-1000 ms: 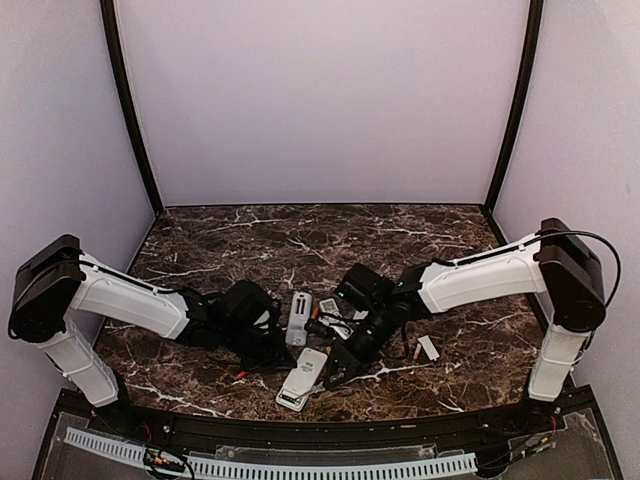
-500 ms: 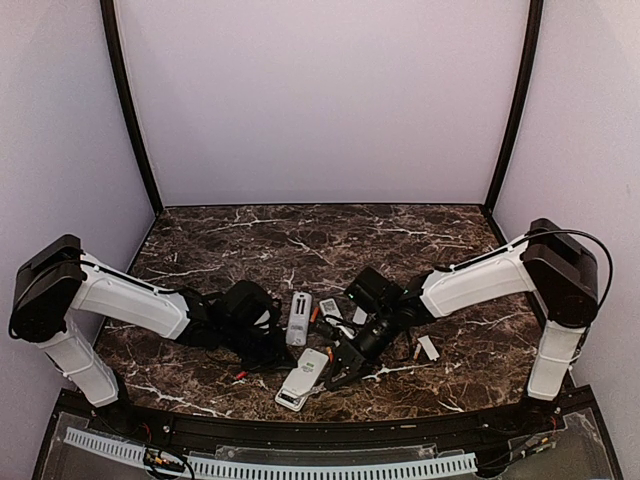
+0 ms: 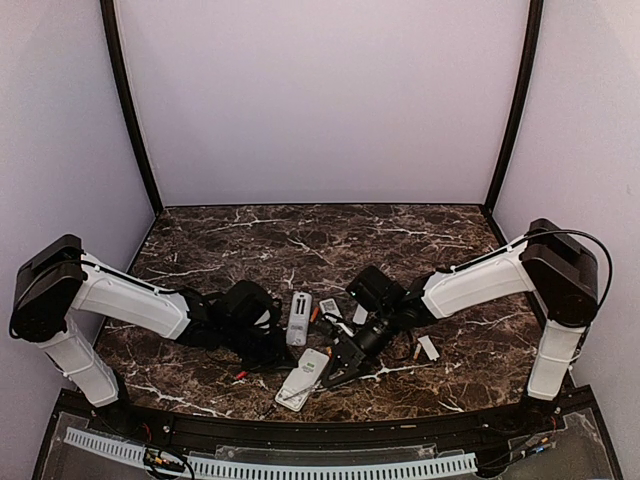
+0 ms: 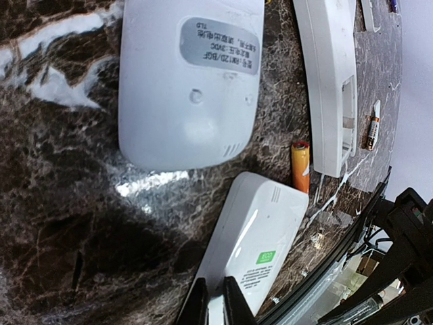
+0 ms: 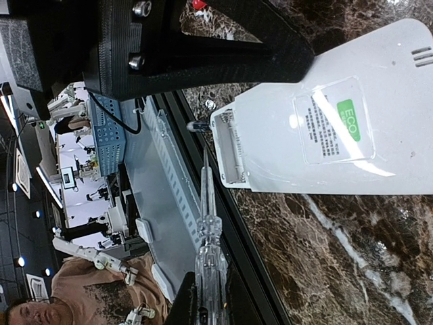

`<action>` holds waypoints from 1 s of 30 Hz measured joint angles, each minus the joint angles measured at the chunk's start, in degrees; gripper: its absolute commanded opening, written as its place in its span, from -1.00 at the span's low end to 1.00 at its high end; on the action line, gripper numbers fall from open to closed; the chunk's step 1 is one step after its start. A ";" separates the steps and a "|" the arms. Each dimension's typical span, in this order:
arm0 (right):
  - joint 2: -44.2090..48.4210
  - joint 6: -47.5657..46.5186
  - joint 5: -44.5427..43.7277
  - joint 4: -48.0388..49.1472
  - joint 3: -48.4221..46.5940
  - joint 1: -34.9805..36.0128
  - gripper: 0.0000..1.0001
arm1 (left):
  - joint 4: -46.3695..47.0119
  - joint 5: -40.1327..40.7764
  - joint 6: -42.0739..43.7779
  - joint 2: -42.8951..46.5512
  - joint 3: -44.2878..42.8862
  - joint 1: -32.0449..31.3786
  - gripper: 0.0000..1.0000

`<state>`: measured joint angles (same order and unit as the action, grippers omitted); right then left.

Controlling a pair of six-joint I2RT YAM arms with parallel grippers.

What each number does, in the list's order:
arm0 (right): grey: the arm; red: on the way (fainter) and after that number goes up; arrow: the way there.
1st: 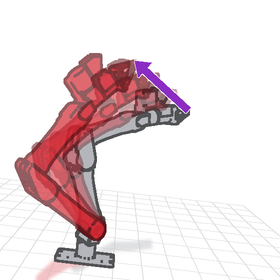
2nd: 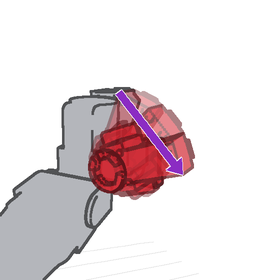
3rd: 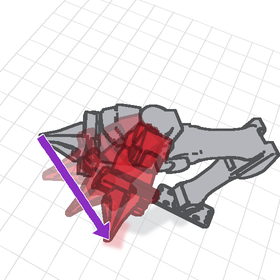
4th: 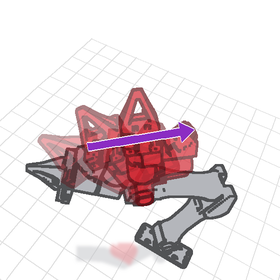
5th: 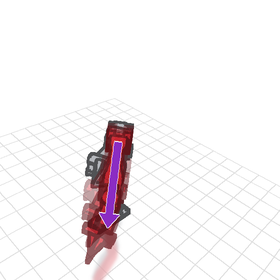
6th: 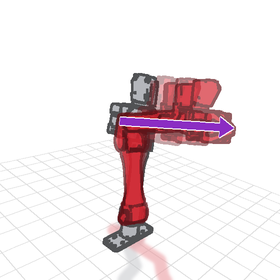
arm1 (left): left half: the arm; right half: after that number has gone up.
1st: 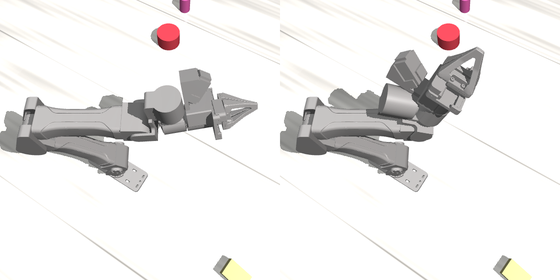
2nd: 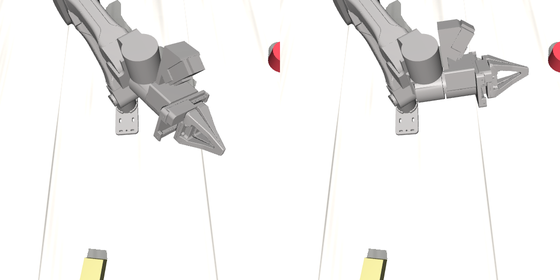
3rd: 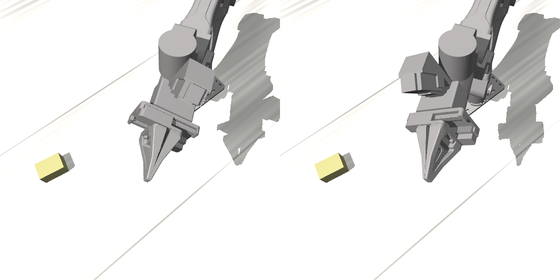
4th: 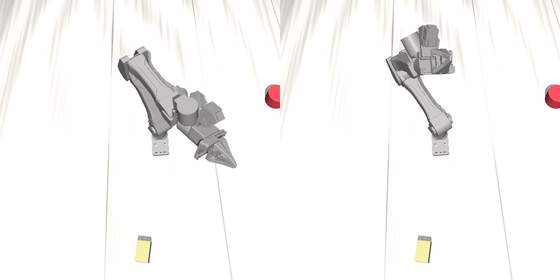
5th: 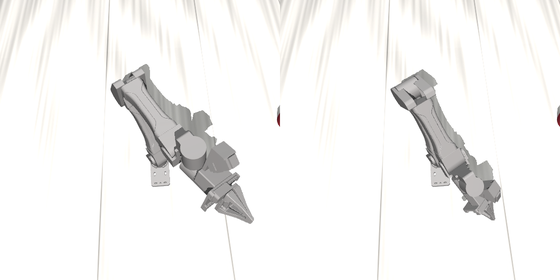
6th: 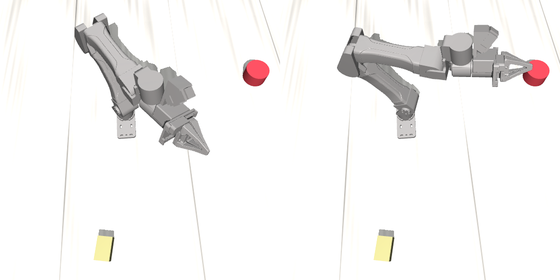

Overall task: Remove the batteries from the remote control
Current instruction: Remove the battery from the remote control without the battery cover.

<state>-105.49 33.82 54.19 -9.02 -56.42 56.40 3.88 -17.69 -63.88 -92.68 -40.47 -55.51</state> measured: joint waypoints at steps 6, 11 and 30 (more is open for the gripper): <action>0.00 0.26 0.02 0.04 0.00 0.00 -1.00 | 0.15 -0.07 0.00 -0.07 0.00 0.00 -0.82; 0.04 0.37 -0.20 0.02 0.00 0.00 -1.00 | 0.31 -0.09 -0.07 -0.11 0.00 0.00 -0.73; 20.33 1.62 -16.09 0.20 9.20 -4.17 -1.00 | -11.41 4.76 7.63 11.93 -4.48 0.44 0.29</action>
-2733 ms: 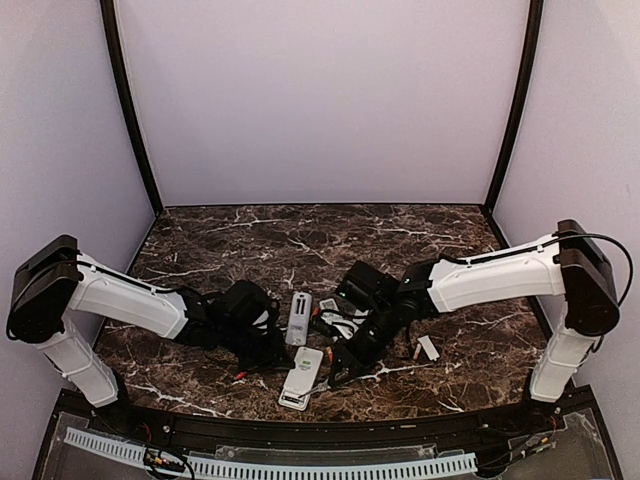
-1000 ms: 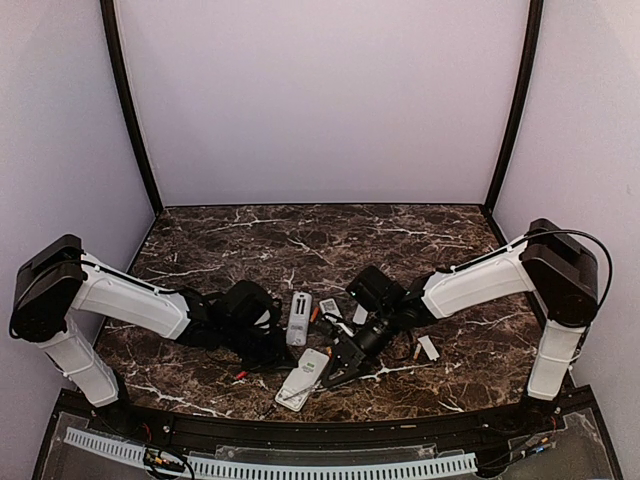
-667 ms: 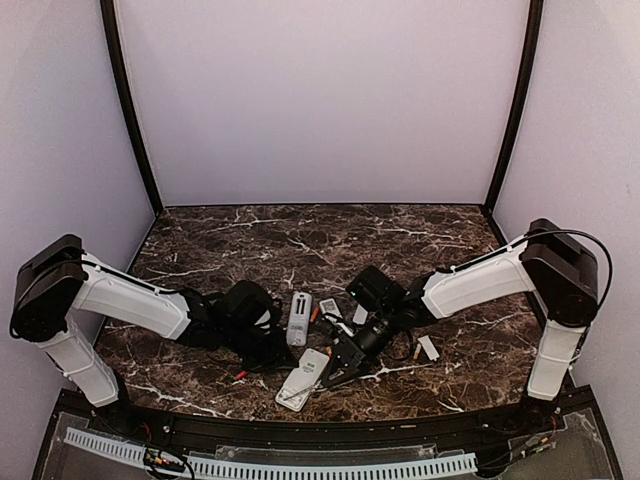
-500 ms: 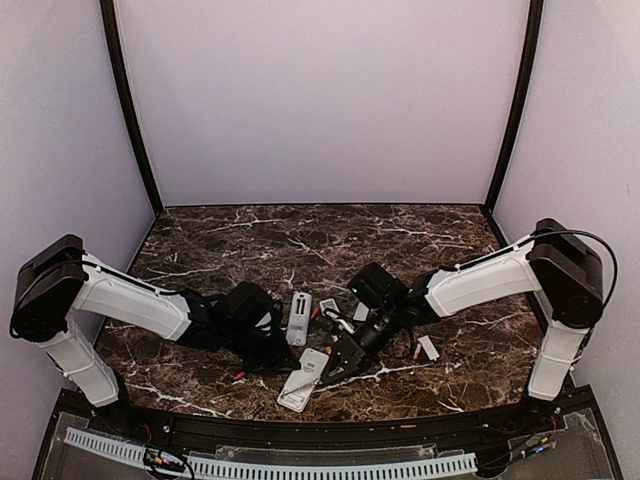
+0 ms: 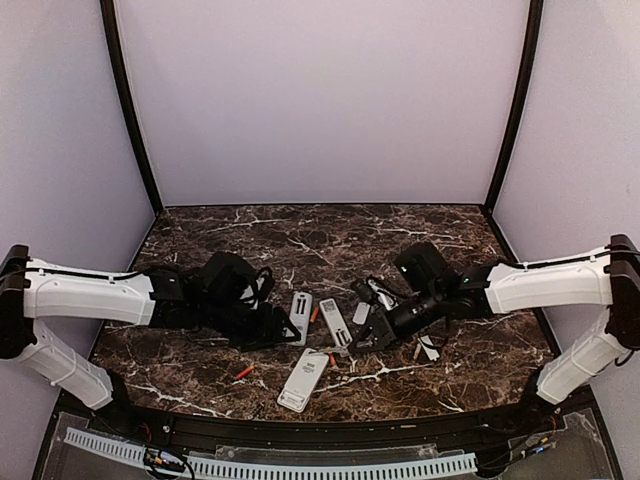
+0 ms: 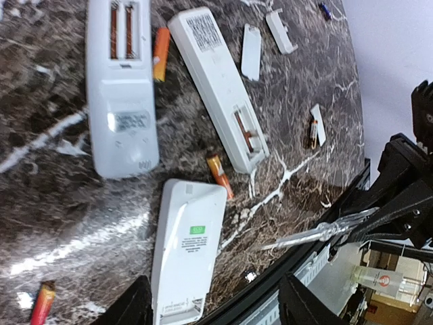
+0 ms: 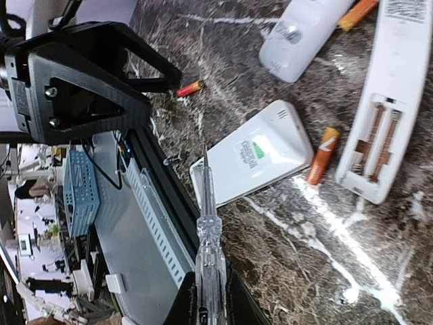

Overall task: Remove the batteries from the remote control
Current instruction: Place the screwdriver at the center of the board.

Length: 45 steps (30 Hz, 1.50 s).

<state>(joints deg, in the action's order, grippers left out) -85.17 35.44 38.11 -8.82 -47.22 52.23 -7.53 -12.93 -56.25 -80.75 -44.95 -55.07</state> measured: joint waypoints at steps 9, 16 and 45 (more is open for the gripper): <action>11.17 3.82 -10.95 -0.87 8.94 -8.81 -1.00 | -13.44 0.37 13.68 6.75 -6.62 18.99 0.50; 11.78 5.57 -17.44 -1.79 10.69 -12.00 -1.00 | -18.95 -1.42 26.23 10.67 -15.37 38.03 0.56; 4.37 5.60 -17.33 1.60 12.72 -12.13 0.46 | -18.73 9.40 37.68 19.10 -8.90 45.16 0.67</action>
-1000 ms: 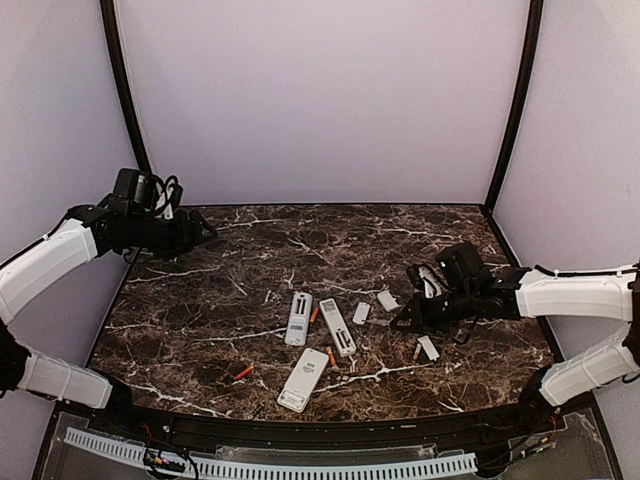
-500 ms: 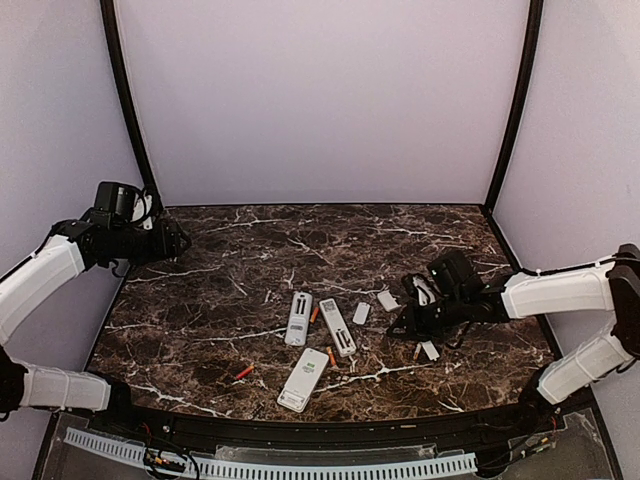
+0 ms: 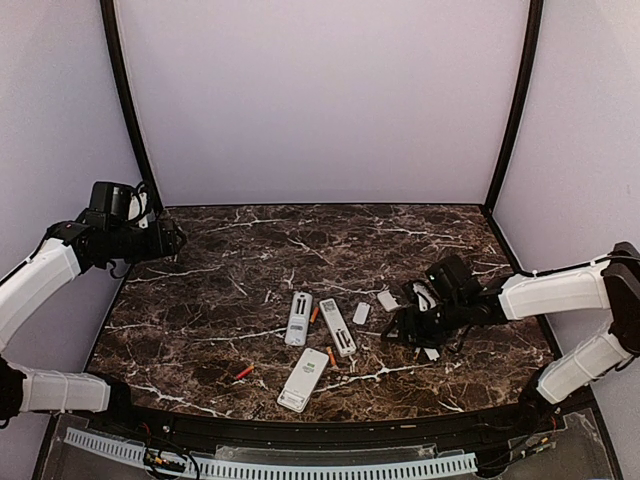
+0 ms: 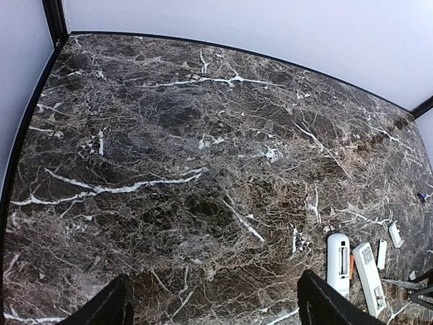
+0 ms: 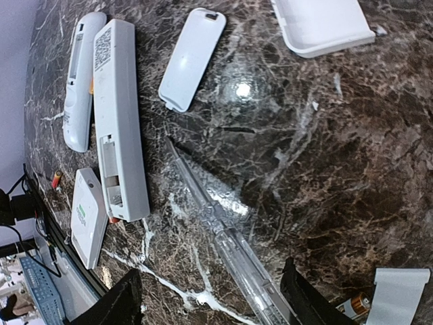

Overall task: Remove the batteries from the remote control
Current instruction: Place the screwdriver at the center of the board.

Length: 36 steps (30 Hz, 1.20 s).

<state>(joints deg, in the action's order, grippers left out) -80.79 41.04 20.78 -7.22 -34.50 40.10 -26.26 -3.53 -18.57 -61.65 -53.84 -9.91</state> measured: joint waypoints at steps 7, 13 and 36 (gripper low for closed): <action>0.63 -0.92 -1.68 -1.68 0.00 0.00 0.60 | 0.04 0.02 -0.02 0.02 0.11 0.00 0.66; 3.10 -3.82 -6.84 -6.23 -0.72 0.57 0.63 | 0.02 0.09 -0.04 0.02 0.35 0.00 0.67; 1.49 -18.93 -31.71 -21.88 -15.21 9.77 0.79 | 6.60 0.44 -7.23 2.08 3.15 0.00 0.73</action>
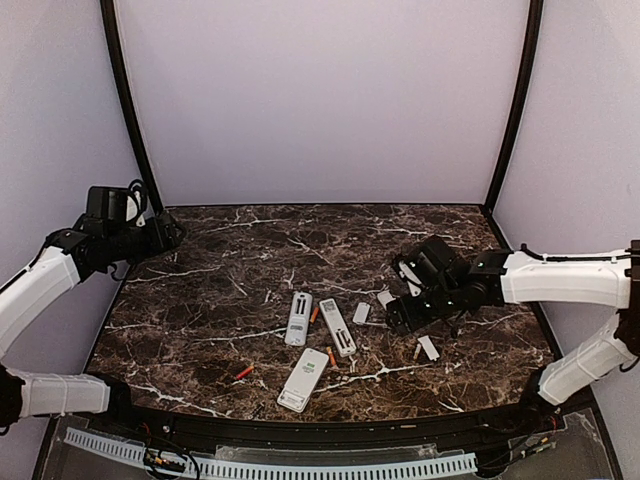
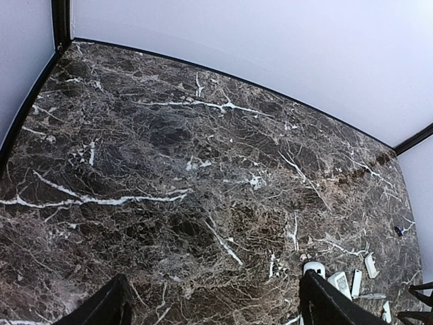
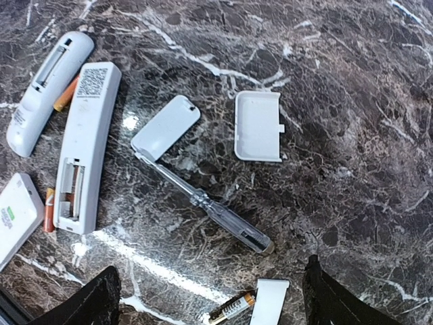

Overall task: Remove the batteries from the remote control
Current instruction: Place the screwdriver at the center of the board, then reset both arms

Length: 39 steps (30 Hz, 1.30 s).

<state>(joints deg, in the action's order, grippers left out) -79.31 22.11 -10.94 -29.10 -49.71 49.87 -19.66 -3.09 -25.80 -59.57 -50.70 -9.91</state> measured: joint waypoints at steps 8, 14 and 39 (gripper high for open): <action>2.91 -0.24 6.69 7.45 1.27 -8.46 0.87 | 4.24 1.33 0.24 1.20 3.87 0.07 0.83; 5.14 -2.49 12.90 14.25 3.13 -23.32 0.93 | 13.05 2.05 1.22 0.44 11.76 4.92 0.97; -2.54 -15.78 16.87 65.42 20.06 -51.80 0.89 | 65.90 12.02 17.66 -19.93 27.43 11.17 0.98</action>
<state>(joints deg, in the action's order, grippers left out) -81.84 6.33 5.93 36.32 -29.65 -1.93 46.24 8.93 -8.14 -79.50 -23.27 1.26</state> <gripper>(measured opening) 0.943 0.990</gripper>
